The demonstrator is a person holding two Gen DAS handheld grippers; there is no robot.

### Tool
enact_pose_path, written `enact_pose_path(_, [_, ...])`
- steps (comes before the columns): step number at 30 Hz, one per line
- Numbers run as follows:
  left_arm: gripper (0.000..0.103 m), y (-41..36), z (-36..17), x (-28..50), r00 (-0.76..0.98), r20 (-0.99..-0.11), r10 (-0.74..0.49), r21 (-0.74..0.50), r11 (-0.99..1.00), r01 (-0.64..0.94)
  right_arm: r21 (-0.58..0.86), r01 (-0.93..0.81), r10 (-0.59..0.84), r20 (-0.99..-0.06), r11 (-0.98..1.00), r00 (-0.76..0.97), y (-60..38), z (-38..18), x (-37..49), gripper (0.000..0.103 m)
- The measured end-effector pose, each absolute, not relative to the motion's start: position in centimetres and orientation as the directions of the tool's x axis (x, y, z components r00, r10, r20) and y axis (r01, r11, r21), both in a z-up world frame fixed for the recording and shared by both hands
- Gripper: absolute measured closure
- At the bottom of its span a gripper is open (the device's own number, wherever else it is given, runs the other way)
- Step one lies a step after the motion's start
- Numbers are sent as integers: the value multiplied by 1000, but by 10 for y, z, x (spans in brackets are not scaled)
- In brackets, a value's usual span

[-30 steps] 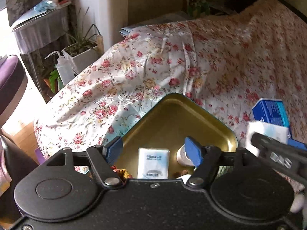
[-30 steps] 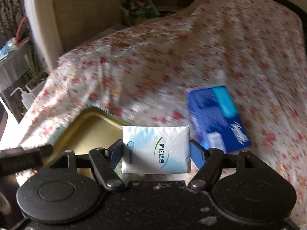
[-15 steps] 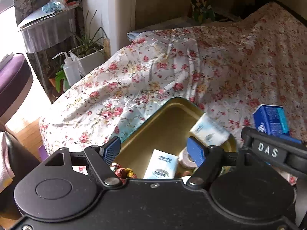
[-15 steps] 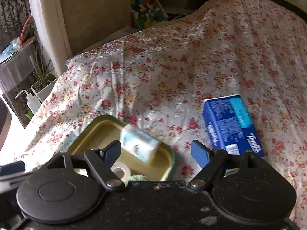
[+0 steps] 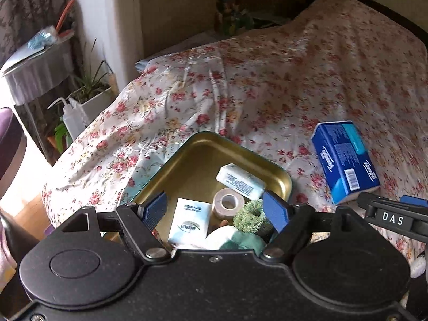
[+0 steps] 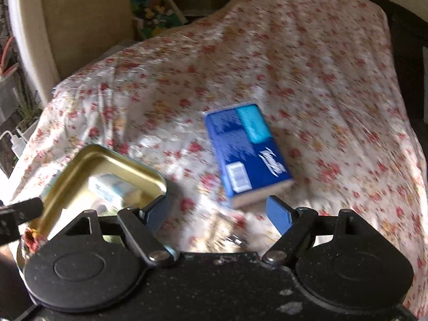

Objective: Organize soft objects
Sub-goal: 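Grasp the beige lace doily with the right tool while the left tool moves toward the blue mask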

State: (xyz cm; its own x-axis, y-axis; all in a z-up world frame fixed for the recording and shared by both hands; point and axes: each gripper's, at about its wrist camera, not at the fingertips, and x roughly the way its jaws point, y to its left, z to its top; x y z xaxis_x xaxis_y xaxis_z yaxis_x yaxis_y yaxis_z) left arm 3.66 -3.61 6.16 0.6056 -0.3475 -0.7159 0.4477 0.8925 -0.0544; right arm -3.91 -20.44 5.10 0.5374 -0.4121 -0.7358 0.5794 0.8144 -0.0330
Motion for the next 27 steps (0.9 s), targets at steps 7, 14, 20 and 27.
enact_pose_path(7, [13, -31, 63, 22, 593, -706, -386, -104, 886, 453, -43, 630, -429, -769, 775, 474, -226, 32, -61, 24])
enact_pose_path(14, [10, -37, 63, 13, 607, -703, -371, -70, 885, 460, -60, 623, -398, -815, 780, 421, -226, 3, -46, 24])
enact_pose_path(20, [10, -35, 61, 16, 576, -730, -369, -89, 886, 455, -64, 621, -363, -855, 782, 370, -221, -27, -17, 24])
enact_pose_path(27, [10, -32, 62, 17, 561, -735, -379, -109, 884, 455, -85, 633, -357, -880, 769, 314, -223, -53, 11, 24])
